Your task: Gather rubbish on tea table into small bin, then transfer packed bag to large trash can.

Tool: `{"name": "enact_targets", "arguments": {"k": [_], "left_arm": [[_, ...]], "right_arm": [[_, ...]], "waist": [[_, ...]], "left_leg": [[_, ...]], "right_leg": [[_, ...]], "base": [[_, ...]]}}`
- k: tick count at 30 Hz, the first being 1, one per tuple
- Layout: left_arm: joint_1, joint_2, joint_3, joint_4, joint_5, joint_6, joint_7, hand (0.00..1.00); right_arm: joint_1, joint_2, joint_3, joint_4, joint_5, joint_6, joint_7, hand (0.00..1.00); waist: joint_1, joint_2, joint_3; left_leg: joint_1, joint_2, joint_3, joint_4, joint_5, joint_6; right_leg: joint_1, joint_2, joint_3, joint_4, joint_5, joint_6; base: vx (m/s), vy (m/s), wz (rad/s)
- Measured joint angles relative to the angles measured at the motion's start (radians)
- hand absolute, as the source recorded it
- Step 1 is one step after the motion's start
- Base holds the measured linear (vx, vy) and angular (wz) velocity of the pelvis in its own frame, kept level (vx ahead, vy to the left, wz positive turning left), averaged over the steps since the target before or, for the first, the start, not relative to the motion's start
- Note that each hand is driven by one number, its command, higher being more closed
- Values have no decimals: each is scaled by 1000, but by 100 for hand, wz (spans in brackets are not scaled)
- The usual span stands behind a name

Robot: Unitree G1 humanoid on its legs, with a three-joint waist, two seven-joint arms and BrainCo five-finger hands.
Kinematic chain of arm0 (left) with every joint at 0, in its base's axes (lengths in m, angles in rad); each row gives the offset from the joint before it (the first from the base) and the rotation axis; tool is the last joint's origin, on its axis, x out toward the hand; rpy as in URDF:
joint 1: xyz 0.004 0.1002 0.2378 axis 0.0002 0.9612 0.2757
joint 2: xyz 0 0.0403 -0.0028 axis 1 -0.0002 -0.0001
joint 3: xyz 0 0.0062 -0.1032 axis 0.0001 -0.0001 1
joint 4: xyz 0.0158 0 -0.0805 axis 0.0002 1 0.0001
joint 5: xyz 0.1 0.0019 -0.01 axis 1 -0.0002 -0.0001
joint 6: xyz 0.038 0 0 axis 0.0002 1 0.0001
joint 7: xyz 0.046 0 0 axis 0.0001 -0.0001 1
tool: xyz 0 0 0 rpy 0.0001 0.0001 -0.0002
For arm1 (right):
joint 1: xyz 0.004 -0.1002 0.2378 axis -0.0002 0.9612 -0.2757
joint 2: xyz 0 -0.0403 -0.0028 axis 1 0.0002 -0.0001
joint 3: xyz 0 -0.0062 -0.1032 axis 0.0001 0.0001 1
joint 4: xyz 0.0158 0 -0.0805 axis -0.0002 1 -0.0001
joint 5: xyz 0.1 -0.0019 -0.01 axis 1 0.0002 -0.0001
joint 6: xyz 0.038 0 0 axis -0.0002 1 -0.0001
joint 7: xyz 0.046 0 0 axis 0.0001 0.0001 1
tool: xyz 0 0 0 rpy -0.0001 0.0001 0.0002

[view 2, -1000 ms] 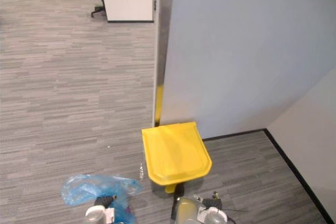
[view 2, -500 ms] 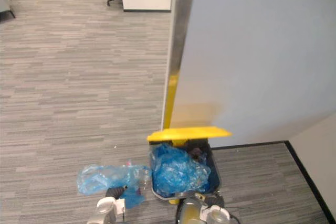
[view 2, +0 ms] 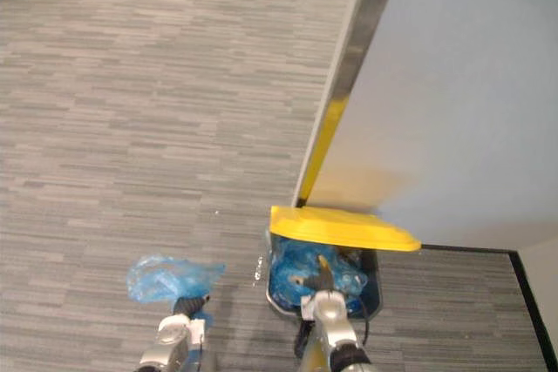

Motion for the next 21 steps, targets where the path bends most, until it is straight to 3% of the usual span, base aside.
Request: {"name": "enact_targets", "arguments": {"k": [2,4,6,13,21], "left_arm": [[-32,20,-4,-12,-8,0,1,100],[-70,38,-31,-43,-19,-2,2,100],[-115,51,-53,-72,-30,-9,14,100],[-139,73,-135,-147,-118,-35,18,100],[-154,78,-210,-317,-176,-46,13,100]], "right_arm": [[-59,-25,8,0,-22,0,-8,0],[-113,-72,17,2,-36,3,-12,0],[-192,-122,15,4,-37,12,-13,0],[-365,-226,-51,23,-33,23,-36,0],[-479,-251,-64,51,38,33,-50,0]], "waist": [[7,2,21],[4,8,56],[13,-9,103],[10,-20,156],[4,-21,202]], "left_leg": [[-37,5,-3,-3,-7,10],[-73,5,-7,-17,-34,52],[-106,-6,-15,-15,-34,27],[-153,-10,-20,42,-37,19],[-155,-9,-8,70,-47,-5]], "right_leg": [[-31,12,5,-10,-2,20],[-60,32,45,-27,11,50],[-88,42,84,-39,45,62],[-105,48,100,-59,82,47],[-114,58,126,-54,96,26]], "base": [[-203,-89,16],[-193,-69,32],[-235,-44,7],[-69,-8,-4],[31,21,-10]]}}
